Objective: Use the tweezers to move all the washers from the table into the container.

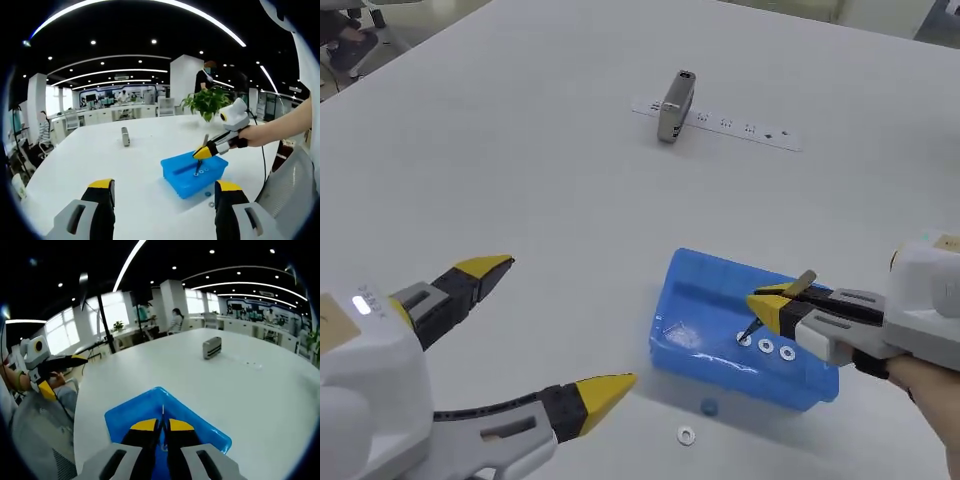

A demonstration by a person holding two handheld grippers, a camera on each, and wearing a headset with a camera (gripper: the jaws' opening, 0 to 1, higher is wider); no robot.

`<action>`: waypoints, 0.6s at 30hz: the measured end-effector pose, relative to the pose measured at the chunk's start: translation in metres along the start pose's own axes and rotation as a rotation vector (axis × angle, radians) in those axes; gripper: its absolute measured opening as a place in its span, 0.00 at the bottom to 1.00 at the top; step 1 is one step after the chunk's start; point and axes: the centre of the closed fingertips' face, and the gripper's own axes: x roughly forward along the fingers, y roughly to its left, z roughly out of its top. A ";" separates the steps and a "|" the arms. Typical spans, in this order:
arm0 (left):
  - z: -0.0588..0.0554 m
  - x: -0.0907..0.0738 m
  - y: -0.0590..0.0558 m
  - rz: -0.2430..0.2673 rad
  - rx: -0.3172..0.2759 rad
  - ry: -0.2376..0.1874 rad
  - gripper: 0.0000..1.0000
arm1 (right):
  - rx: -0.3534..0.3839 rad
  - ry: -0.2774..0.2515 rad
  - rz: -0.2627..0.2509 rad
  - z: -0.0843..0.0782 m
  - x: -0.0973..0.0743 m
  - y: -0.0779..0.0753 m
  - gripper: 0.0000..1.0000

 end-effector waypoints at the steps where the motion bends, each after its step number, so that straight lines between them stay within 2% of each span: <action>1: 0.000 0.000 0.000 0.000 0.001 0.000 0.83 | 0.004 -0.008 0.002 0.002 -0.001 0.001 0.03; 5: 0.000 0.000 -0.001 -0.004 0.005 0.005 0.83 | -0.001 -0.061 0.010 0.014 -0.009 0.009 0.03; 10: -0.001 0.001 -0.001 -0.008 0.006 0.005 0.83 | 0.001 -0.127 0.046 0.031 -0.021 0.028 0.03; 18: -0.002 0.001 -0.002 -0.011 0.008 0.010 0.83 | -0.030 -0.116 0.098 0.028 -0.031 0.056 0.03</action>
